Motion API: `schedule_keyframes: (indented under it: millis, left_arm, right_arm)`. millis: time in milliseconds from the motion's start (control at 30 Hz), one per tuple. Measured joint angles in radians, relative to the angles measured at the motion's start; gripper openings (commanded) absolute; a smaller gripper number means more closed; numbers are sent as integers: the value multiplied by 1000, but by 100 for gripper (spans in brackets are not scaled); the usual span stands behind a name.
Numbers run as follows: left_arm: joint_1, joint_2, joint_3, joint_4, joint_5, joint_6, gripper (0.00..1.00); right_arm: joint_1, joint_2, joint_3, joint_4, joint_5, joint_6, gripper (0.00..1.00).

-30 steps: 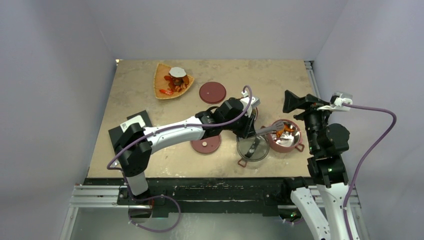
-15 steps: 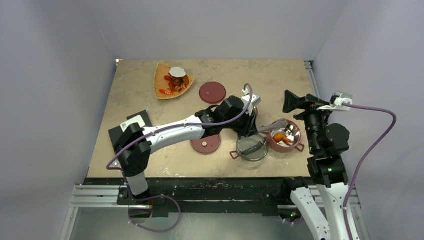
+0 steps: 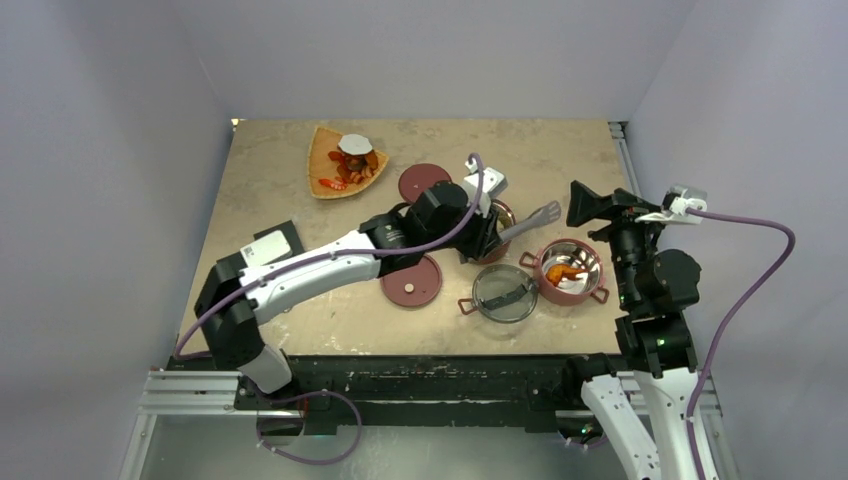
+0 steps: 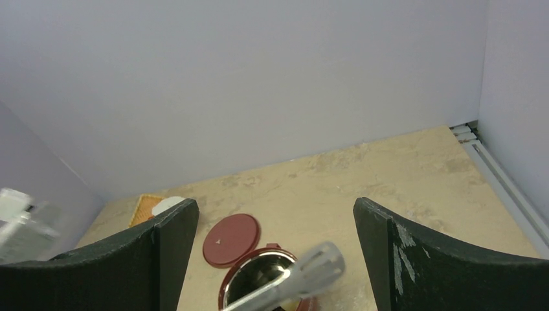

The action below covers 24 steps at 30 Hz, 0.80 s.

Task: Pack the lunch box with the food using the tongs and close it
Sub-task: Place the fake food in the packing box, then pick up the fake food from the plate.

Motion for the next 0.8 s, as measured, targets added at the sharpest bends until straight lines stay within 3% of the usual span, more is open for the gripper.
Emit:
schedule_keyframes:
  millis: [167, 433, 800]
  left_arm:
    - [98, -98, -1, -62, -24, 28, 27]
    - [419, -185, -76, -153, -144, 63, 26]
    - [816, -216, -213, -169, -2, 60, 24]
  right_arm:
    - [0, -2, 0, 0, 0, 0, 93]
    - [0, 0, 0, 0, 0, 0, 93]
    - [0, -1, 0, 0, 0, 0, 93]
